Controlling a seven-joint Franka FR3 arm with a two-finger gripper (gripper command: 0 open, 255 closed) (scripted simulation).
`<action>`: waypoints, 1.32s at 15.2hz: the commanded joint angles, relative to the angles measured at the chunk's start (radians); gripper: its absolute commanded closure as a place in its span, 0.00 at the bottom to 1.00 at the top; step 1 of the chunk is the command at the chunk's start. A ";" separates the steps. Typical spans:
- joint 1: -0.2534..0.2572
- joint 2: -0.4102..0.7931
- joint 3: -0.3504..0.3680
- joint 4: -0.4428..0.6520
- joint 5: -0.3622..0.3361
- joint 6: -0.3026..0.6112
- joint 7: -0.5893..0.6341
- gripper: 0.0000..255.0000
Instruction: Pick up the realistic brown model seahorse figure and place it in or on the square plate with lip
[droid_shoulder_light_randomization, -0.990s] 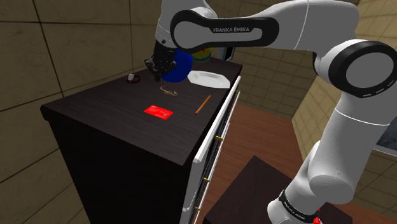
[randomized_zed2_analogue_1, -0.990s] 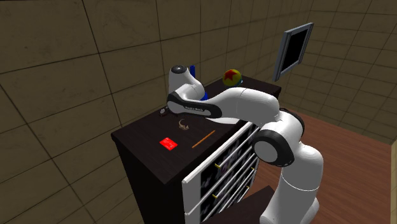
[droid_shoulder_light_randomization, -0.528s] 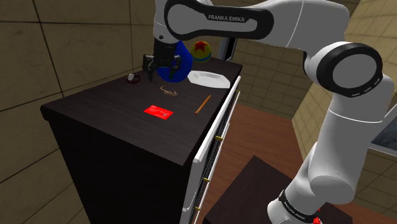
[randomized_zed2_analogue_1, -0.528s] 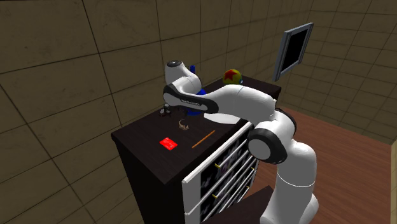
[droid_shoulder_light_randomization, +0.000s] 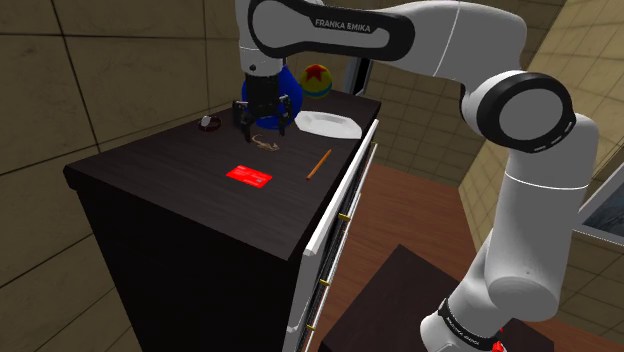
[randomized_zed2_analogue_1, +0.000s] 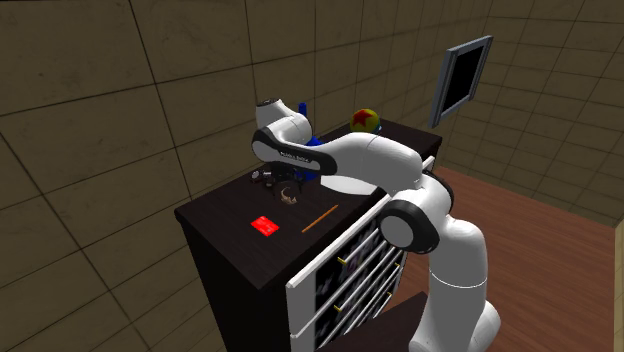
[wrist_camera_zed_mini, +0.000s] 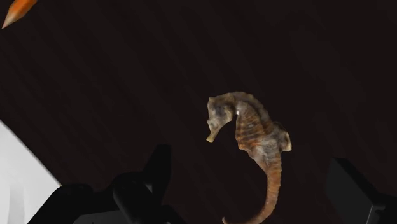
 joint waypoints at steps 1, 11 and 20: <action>-0.004 -0.008 0.000 -0.040 0.002 0.031 0.002 0.00; -0.005 -0.010 -0.001 -0.050 0.003 0.040 0.002 1.00; -0.004 -0.008 0.000 -0.033 0.002 0.025 0.001 1.00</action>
